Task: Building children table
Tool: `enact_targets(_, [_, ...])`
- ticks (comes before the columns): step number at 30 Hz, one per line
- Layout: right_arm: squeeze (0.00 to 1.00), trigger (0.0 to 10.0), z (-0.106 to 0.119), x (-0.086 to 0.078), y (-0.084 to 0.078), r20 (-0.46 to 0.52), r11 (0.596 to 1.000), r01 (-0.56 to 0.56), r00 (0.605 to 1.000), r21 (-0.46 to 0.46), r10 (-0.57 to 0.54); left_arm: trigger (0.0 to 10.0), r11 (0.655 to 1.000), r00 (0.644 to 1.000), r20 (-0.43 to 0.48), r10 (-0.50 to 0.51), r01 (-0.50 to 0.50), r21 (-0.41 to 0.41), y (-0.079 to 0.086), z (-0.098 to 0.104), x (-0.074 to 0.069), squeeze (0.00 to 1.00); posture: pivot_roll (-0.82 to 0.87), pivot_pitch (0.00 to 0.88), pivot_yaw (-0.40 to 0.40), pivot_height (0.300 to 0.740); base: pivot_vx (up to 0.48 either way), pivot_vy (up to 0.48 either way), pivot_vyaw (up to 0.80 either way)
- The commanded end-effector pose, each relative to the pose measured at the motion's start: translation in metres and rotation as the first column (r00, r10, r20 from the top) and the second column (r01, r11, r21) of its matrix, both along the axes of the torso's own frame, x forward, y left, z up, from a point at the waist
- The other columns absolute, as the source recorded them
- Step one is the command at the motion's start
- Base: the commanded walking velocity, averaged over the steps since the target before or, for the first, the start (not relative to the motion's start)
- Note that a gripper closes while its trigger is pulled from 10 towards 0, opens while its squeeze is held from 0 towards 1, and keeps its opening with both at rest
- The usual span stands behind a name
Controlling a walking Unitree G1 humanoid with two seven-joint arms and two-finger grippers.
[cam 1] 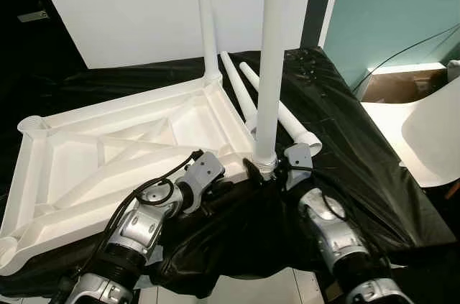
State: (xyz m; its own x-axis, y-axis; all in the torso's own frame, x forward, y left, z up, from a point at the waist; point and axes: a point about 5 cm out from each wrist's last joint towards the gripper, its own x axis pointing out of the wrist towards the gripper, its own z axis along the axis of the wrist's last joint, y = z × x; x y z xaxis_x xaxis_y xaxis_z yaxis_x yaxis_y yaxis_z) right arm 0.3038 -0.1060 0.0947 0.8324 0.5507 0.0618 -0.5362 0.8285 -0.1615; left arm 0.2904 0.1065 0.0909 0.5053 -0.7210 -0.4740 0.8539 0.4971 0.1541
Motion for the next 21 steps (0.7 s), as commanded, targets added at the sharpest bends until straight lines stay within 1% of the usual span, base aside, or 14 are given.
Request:
enact_targets(1, [0.0, 10.0, 0.011, 0.006, -0.002, 0.036, 0.989, -0.13, 0.99, -0.077, 0.133, 10.0, 0.998, 0.986, -0.162, -0.031, 0.04, 0.053, 0.001, -0.033, -0.017, 0.0, -0.03, 0.0, 0.026, 0.74, 0.0, 0.0, 0.0])
enact_targets(2, [0.0, 10.0, 0.016, 0.01, -0.006, 0.035, 0.975, -0.19, 0.98, -0.113, 0.195, 10.0, 0.998, 0.986, -0.162, -0.033, 0.042, 0.052, 0.0, -0.033, -0.016, 0.0, -0.03, 0.0, 0.028, 0.74, 0.0, 0.0, 0.0])
enact_targets(3, [0.0, 10.0, 0.016, 0.01, -0.006, 0.035, 0.975, -0.19, 0.98, -0.113, 0.195, 10.0, 0.998, 0.986, -0.162, -0.033, 0.042, 0.052, 0.0, -0.033, -0.016, 0.0, -0.03, 0.0, 0.028, 0.74, 0.0, 0.0, 0.0])
enact_targets(5, [0.0, 10.0, 0.023, 0.015, -0.012, 0.035, 0.955, -0.25, 0.965, -0.16, 0.258, 10.0, 0.998, 0.986, -0.161, -0.038, 0.047, 0.052, -0.001, -0.033, -0.016, 0.0, -0.03, 0.0, 0.029, 0.74, 0.0, 0.0, 0.0])
enact_targets(6, [0.0, 10.0, 0.027, 0.018, -0.015, 0.042, 0.948, -0.262, 0.961, -0.182, 0.274, 10.0, 0.997, 0.986, -0.161, -0.041, 0.05, 0.052, -0.002, -0.033, -0.015, 0.0, -0.03, 0.0, 0.03, 0.74, 0.0, 0.0, 0.0])
enact_targets(7, [0.0, 10.0, 0.027, 0.018, -0.015, 0.042, 0.948, -0.262, 0.961, -0.182, 0.274, 10.0, 0.997, 0.986, -0.161, -0.041, 0.05, 0.052, -0.002, -0.033, -0.015, 0.0, -0.03, 0.0, 0.03, 0.74, 0.0, 0.0, 0.0])
enact_targets(10, [0.0, 10.0, 0.038, 0.028, -0.02, 0.054, 0.926, -0.286, 0.95, -0.247, 0.308, 10.0, 0.997, 0.986, -0.159, -0.045, 0.054, 0.051, -0.002, -0.032, -0.015, 0.0, -0.03, 0.0, 0.034, 0.74, 0.0, 0.0, 0.0])
enact_targets(11, [0.0, 10.0, 0.038, 0.028, -0.02, 0.054, 0.926, -0.286, 0.95, -0.247, 0.308, 10.0, 0.997, 0.986, -0.159, -0.045, 0.054, 0.051, -0.002, -0.032, -0.015, 0.0, -0.03, 0.0, 0.034, 0.74, 0.0, 0.0, 0.0])
enact_targets(12, [0.0, 0.0, 0.037, 0.029, -0.019, 0.024, 0.906, -0.328, 0.938, -0.267, 0.347, 10.0, 0.997, 0.986, -0.158, -0.046, 0.054, 0.051, -0.002, -0.031, -0.015, 0.0, -0.03, 0.0, 0.034, 0.74, 0.0, 0.0, 0.0])
enact_targets(14, [0.0, 0.0, 0.034, 0.028, -0.018, -0.024, 0.877, -0.387, 0.918, -0.284, 0.397, 10.0, 0.997, 0.987, -0.157, -0.046, 0.055, 0.051, -0.002, -0.031, -0.015, 0.0, -0.03, 0.0, 0.035, 0.74, 0.0, 0.0, 0.0])
enact_targets(15, [0.0, 0.0, 0.033, 0.028, -0.017, -0.037, 0.87, -0.402, 0.912, -0.287, 0.409, 10.0, 0.997, 0.987, -0.157, -0.046, 0.054, 0.051, -0.001, -0.031, -0.015, 0.0, -0.03, 0.0, 0.035, 0.74, 0.0, 0.0, 0.0])
enact_targets(19, [0.0, 0.0, 0.03, 0.027, -0.016, -0.062, 0.864, -0.419, 0.906, -0.279, 0.419, 10.0, 0.997, 0.986, -0.158, -0.045, 0.054, 0.051, -0.001, -0.031, -0.015, 0.0, -0.03, 0.0, 0.034, 0.74, 0.0, 0.0, 0.0])
enact_targets(21, [0.0, 0.0, 0.022, 0.025, -0.012, -0.116, 0.87, -0.43, 0.903, -0.239, 0.414, 10.0, 0.997, 0.986, -0.163, -0.048, 0.058, 0.053, 0.0, -0.033, -0.017, 0.0, -0.03, 0.0, 0.037, 0.74, 0.0, 0.0, 0.0])
